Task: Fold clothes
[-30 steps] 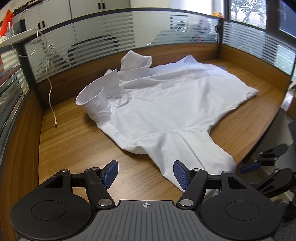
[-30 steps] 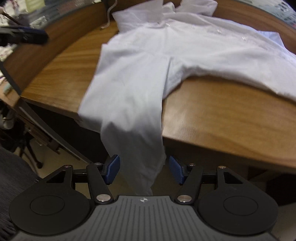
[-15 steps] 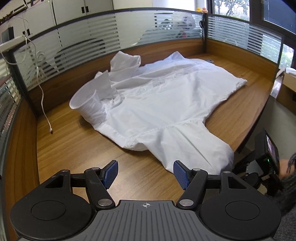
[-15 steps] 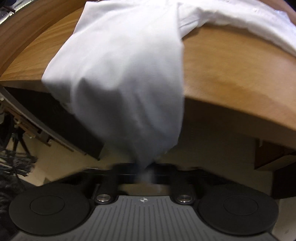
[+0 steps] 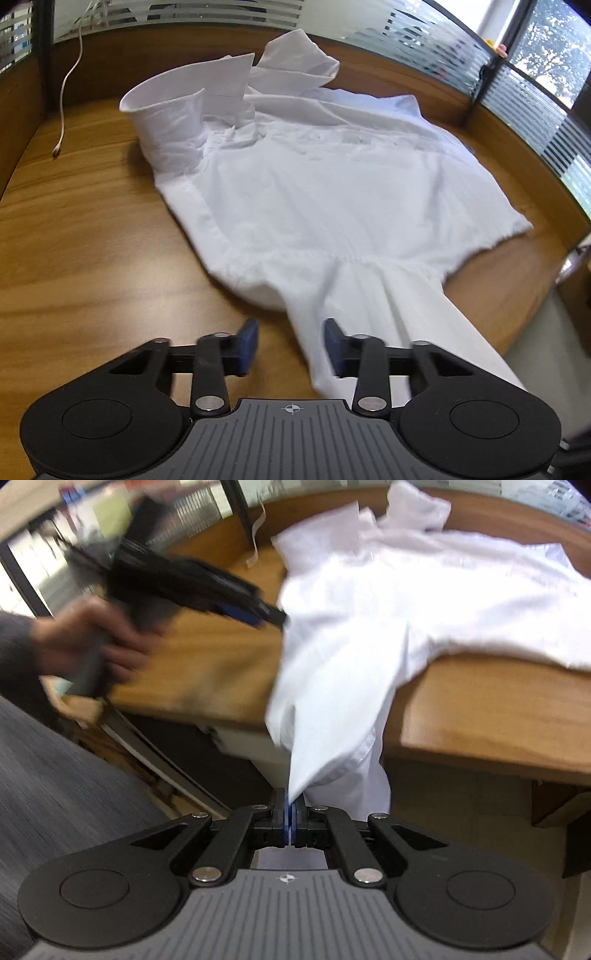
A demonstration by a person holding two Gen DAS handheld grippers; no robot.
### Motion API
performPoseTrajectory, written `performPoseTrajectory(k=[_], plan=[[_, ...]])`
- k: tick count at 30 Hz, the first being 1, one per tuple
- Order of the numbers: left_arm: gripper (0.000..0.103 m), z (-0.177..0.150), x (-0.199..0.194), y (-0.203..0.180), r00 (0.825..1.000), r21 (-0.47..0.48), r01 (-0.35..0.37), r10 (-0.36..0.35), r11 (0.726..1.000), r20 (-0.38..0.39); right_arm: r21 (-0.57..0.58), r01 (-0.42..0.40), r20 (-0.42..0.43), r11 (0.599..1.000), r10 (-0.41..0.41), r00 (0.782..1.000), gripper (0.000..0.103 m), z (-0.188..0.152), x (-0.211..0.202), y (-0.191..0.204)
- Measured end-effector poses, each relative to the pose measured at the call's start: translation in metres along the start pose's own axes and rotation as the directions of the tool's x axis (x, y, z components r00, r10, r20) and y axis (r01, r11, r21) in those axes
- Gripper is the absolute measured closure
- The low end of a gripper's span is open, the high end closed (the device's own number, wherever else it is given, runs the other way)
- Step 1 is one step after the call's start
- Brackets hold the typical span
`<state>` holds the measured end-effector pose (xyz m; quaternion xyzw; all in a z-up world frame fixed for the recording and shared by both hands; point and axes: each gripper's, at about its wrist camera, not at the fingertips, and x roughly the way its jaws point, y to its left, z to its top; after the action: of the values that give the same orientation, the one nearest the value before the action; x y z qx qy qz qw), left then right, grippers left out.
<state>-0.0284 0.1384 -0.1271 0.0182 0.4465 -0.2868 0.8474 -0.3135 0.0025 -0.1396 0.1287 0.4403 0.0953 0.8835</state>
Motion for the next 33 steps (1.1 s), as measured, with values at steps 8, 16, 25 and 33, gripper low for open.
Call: performPoseTrajectory(k=[8,16,25,33], plan=[[0.066,0.031,-0.024,0.001,0.99,0.086,-0.028,0.016,0.996,0.143,-0.008,-0.012,0.2,1.0,0.013,0.98,0.101,0.063,-0.063,-0.005],[0.066,0.038,-0.06,0.015,0.969,0.02,-0.103,0.096,0.994,0.228,0.072,0.038,0.221,0.997,-0.053,0.974,0.101,0.182,-0.064,-0.074],[0.062,0.017,-0.086,-0.009,0.931,-0.012,-0.264,0.258,0.964,0.258,0.04,0.109,0.08,0.993,-0.112,0.991,0.096,0.255,0.013,-0.164],[0.058,-0.003,-0.089,-0.05,0.894,-0.138,-0.377,0.399,0.916,0.204,-0.16,0.143,0.038,0.977,-0.139,0.99,0.053,0.267,0.04,-0.198]])
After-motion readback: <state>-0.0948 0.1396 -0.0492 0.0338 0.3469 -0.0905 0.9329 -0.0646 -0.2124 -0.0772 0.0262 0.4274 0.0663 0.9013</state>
